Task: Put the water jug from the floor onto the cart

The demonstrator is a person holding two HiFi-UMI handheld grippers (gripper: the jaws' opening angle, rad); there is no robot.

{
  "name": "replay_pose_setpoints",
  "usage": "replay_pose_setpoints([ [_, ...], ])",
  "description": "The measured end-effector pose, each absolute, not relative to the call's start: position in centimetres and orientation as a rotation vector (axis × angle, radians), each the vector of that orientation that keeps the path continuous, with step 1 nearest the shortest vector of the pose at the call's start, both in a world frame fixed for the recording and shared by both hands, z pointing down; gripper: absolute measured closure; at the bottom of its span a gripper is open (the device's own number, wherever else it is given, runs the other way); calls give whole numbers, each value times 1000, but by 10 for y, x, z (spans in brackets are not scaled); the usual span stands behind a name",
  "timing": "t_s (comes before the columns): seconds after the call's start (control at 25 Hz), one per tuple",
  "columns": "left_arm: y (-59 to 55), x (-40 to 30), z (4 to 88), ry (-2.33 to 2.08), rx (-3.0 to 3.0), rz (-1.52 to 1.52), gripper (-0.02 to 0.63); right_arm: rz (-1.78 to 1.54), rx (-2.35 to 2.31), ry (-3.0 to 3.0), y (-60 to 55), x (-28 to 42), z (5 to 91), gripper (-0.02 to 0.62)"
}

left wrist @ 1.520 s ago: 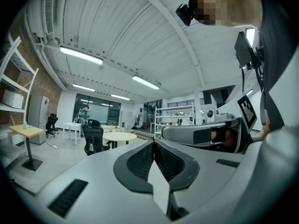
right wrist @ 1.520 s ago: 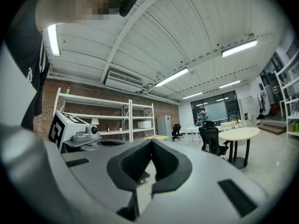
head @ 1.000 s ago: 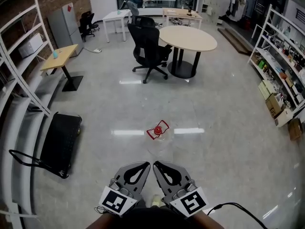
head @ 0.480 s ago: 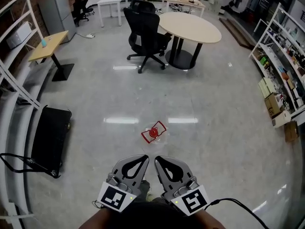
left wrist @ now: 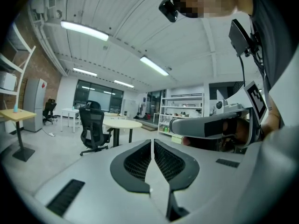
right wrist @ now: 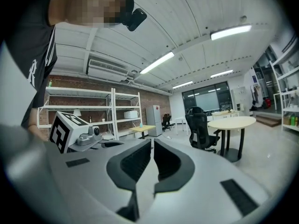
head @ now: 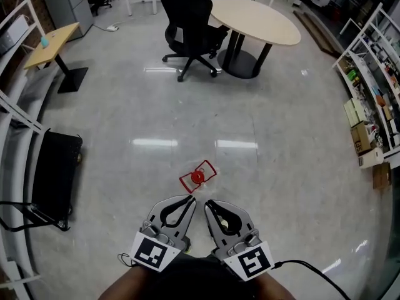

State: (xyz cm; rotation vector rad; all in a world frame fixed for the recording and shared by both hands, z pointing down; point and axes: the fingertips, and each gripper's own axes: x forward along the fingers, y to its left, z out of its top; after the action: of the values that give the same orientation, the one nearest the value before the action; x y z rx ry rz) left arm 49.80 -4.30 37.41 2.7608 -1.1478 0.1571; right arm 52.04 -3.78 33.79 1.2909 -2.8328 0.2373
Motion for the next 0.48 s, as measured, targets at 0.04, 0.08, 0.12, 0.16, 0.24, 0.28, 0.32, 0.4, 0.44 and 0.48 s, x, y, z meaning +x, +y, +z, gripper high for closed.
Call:
replay_pose_setpoints([
  [0.04,-52,498,396,-1168,2734,161,606,247,1274,-2825,-47,523,358,592],
  [0.08,-61,498,420,-1190,2703,167,606,257,1261,-2814,-56,526,381,592],
  [0.12,-69,498,449,-1211,2667,177,606,266,1252,-2801,-66,530,406,592],
  [0.16,-77,498,479,-1231,2629,190,606,275,1246,-2786,-75,534,432,592],
  [0.24,-93,495,541,-1271,2559,217,604,285,1233,-2761,-95,542,486,592],
  [0.28,-101,492,572,-1292,2530,228,603,281,1224,-2750,-105,544,514,591],
  [0.32,-110,489,602,-1315,2502,236,592,278,1210,-2741,-115,547,542,587],
  [0.4,-123,483,660,-1362,2447,249,565,282,1180,-2719,-132,551,602,567],
  [0.44,-128,480,688,-1381,2421,258,561,288,1171,-2707,-139,553,631,557],
  [0.48,-132,477,714,-1396,2396,269,555,292,1165,-2693,-146,556,658,551],
])
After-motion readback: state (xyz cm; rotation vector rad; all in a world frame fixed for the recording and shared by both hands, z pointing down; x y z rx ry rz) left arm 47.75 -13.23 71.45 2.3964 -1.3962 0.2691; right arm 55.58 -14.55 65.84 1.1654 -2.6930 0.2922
